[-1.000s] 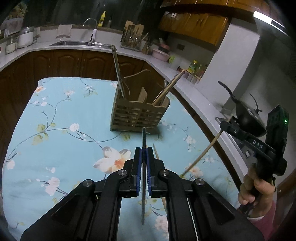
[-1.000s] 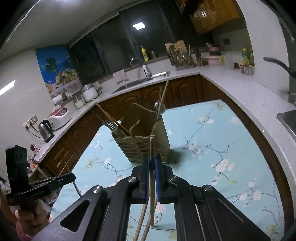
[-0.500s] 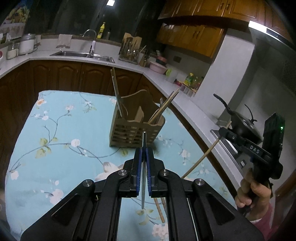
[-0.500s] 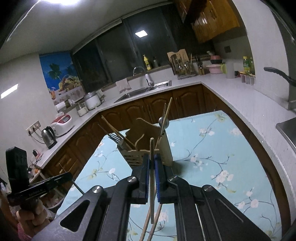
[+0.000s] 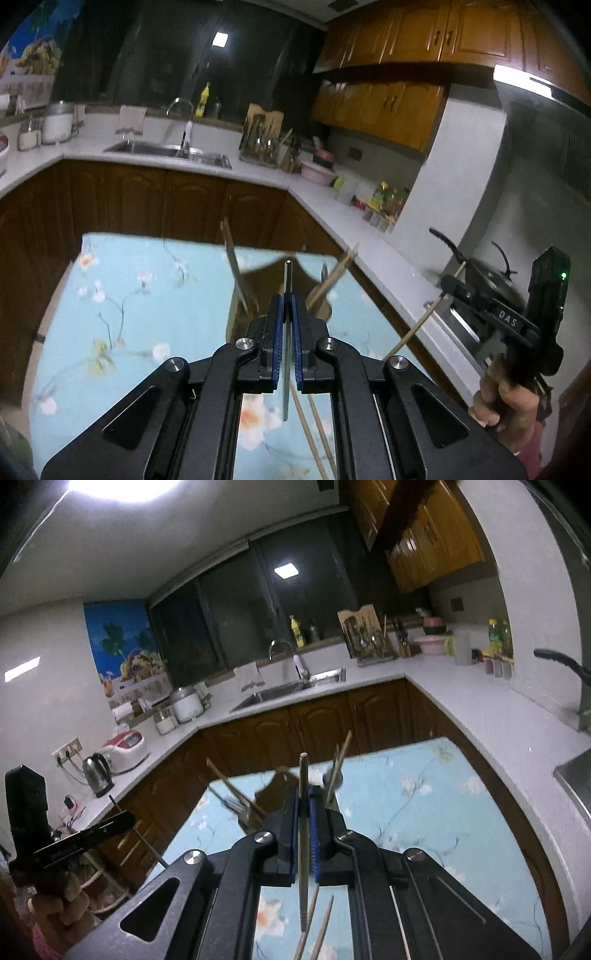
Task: Organize utensils
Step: 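Lift metal chopstick in left tool into holder while right tool carries wooden chopstick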
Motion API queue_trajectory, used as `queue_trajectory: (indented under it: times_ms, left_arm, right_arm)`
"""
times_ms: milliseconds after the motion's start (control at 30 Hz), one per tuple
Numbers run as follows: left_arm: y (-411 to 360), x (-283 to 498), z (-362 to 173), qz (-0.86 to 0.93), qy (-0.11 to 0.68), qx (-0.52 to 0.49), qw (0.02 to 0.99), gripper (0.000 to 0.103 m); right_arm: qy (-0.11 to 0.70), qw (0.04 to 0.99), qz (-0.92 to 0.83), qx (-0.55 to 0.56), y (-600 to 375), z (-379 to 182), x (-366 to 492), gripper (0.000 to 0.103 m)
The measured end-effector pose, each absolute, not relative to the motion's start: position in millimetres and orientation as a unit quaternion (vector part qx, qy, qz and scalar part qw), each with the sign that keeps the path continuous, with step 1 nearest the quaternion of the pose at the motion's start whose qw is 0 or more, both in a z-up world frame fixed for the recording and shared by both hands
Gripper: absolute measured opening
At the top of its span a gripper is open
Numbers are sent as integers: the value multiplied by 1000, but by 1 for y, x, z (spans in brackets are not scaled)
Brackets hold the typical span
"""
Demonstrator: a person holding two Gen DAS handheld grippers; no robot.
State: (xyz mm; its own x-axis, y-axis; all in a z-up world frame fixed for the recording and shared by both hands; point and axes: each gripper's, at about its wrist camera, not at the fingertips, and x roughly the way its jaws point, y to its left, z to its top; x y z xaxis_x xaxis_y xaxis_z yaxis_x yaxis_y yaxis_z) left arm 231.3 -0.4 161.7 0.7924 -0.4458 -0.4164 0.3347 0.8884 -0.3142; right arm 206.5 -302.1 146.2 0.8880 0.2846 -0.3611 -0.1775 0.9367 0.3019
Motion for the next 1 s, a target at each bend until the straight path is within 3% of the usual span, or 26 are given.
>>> queue_trajectory:
  times_ms: [433,1000]
  left_arm:
    - [-11,299,220,-169,169,-120,964,4]
    - [-31,351,133,-130,191,-142,963,4]
  right_arm:
    - [132,977,106,132,-298,198,268,6]
    - [160,974,83,140,-289,125,314,6]
